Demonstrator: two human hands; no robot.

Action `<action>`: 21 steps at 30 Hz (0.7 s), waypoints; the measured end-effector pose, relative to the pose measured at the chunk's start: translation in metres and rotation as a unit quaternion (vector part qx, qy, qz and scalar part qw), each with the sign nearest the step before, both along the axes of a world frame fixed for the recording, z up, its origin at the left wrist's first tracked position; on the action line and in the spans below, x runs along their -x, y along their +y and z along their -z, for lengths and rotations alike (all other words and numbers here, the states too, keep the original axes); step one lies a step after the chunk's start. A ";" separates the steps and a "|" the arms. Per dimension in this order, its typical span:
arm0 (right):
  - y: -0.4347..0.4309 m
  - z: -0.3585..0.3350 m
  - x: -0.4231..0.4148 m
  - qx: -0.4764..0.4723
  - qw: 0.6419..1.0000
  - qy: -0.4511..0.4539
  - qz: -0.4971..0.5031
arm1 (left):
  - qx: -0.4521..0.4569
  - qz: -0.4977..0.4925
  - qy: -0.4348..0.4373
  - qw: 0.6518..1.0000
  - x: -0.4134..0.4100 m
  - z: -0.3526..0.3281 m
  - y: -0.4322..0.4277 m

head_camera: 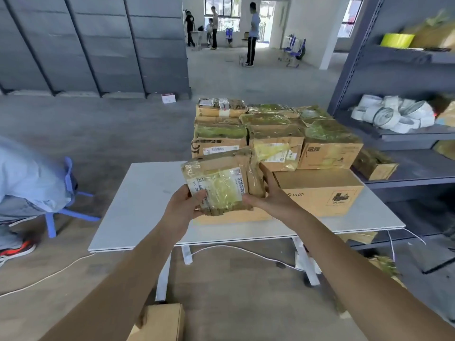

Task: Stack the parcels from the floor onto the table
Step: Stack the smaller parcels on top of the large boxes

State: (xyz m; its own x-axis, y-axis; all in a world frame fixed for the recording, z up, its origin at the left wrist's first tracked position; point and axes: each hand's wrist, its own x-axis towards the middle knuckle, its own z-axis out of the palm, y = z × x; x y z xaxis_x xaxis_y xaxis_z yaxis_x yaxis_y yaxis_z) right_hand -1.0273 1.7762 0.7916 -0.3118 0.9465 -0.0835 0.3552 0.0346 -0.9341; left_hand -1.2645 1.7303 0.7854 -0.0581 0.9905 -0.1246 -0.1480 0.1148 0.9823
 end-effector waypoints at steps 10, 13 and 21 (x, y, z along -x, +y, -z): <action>0.096 -0.053 -0.011 -0.054 0.988 -0.139 0.033 | -0.007 -0.047 0.127 0.991 -0.002 -0.023 0.107; 0.118 -0.068 -0.010 -0.084 0.971 -0.223 0.011 | -0.062 -0.049 0.293 0.953 0.006 -0.031 0.130; 0.154 -0.085 0.014 -0.124 0.869 -0.464 -0.115 | -0.135 0.165 0.464 0.860 -0.014 -0.057 0.166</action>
